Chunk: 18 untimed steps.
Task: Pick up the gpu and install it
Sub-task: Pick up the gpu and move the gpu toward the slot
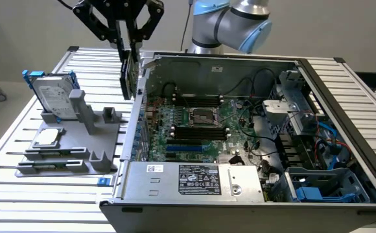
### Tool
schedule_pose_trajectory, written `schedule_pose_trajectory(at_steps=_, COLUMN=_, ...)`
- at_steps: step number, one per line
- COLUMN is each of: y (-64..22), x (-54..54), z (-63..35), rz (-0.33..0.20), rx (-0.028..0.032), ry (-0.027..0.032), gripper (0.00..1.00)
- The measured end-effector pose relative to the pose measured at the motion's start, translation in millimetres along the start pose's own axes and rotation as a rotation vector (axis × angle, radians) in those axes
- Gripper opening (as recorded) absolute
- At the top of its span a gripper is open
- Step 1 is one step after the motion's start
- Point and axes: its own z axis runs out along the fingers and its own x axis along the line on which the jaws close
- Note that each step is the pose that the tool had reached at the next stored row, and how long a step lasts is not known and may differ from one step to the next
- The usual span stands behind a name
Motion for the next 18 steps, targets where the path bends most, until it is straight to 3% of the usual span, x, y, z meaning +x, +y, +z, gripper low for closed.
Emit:
schedule_pose_trajectory(at_steps=6, y=-3.5, x=-27.1, z=0.5, rz=0.0, rx=-0.0026, ry=0.0002, gripper=0.27)
schedule_pose_trajectory(at_steps=18, y=-8.2, x=-81.2, z=22.5, rz=0.0, rx=0.001, ry=0.0006, gripper=0.27)
